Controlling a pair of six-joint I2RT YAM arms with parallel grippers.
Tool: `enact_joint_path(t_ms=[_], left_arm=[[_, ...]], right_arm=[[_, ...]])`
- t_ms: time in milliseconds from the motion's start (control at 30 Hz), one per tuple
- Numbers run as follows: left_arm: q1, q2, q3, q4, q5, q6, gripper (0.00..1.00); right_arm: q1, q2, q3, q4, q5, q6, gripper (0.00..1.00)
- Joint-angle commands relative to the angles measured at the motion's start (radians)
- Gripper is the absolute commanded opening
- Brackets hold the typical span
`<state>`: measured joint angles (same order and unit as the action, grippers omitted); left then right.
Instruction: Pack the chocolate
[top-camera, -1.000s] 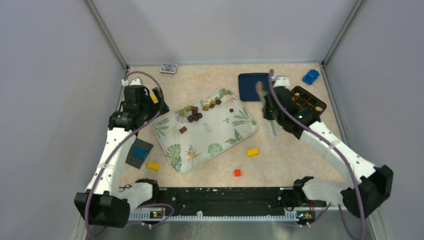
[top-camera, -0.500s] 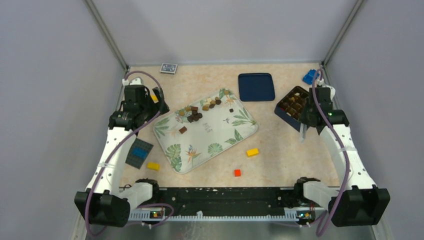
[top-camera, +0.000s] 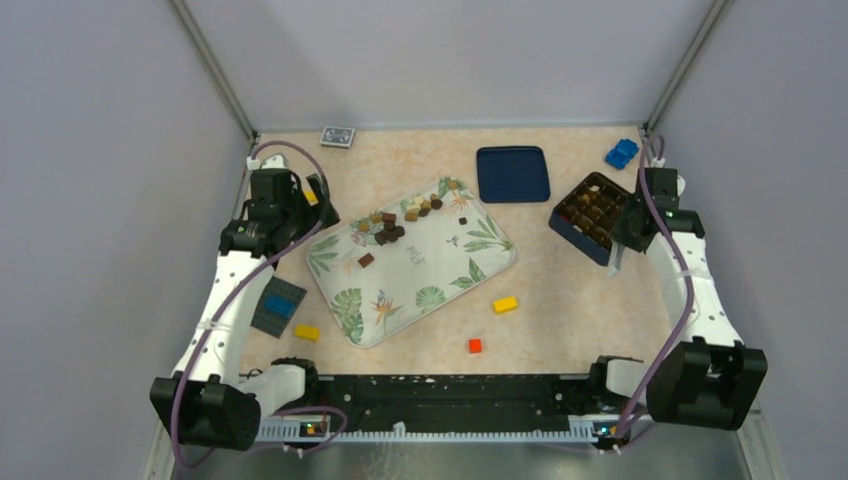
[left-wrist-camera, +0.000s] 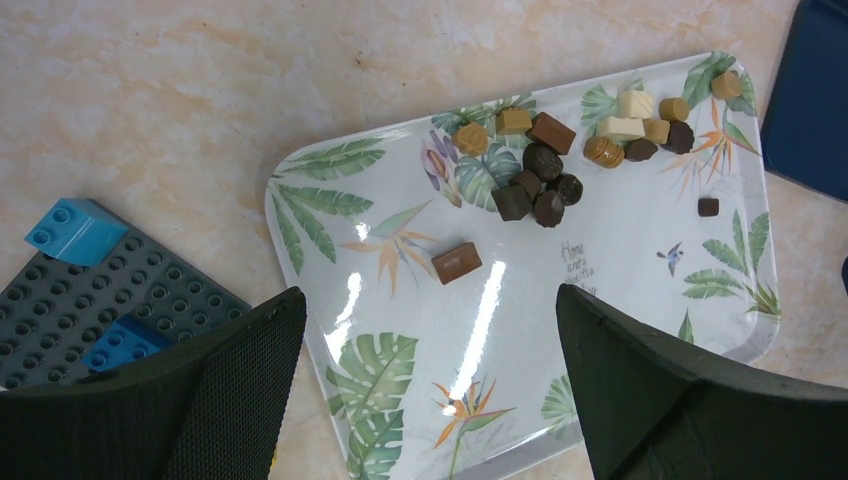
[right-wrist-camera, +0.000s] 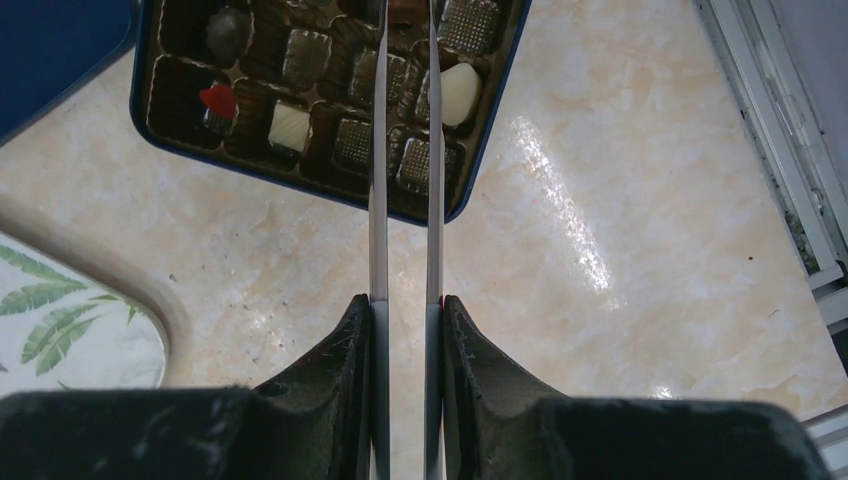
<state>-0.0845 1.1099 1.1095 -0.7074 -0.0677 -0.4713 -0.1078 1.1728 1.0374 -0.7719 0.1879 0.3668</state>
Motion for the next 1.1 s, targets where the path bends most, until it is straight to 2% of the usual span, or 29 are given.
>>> enact_joint_path(t_ms=[0, 333, 667, 767, 900, 1067], left_arm=[[0.007, -0.003, 0.027, 0.038, 0.003, 0.008, 0.99], [0.008, 0.003, 0.027, 0.050, 0.014, 0.009, 0.99], [0.008, -0.002, 0.024, 0.045, 0.008, 0.013, 0.99], [0.008, 0.002, 0.027, 0.045, 0.010, 0.013, 0.99], [0.008, 0.006, 0.028, 0.048, 0.015, 0.008, 0.99], [0.008, 0.002, 0.026, 0.046, 0.011, 0.008, 0.99]], right_arm=[[-0.020, 0.043, 0.084, 0.096, 0.013, -0.015, 0.00], [-0.039, 0.149, 0.126, 0.161, 0.035, -0.016, 0.00], [-0.056, 0.191, 0.082, 0.202, 0.039, -0.017, 0.01], [-0.056, 0.187, 0.070, 0.211, 0.035, -0.020, 0.07], [-0.056, 0.197, 0.064, 0.218, 0.029, -0.019, 0.21], [-0.057, 0.199, 0.062, 0.221, 0.023, -0.019, 0.25]])
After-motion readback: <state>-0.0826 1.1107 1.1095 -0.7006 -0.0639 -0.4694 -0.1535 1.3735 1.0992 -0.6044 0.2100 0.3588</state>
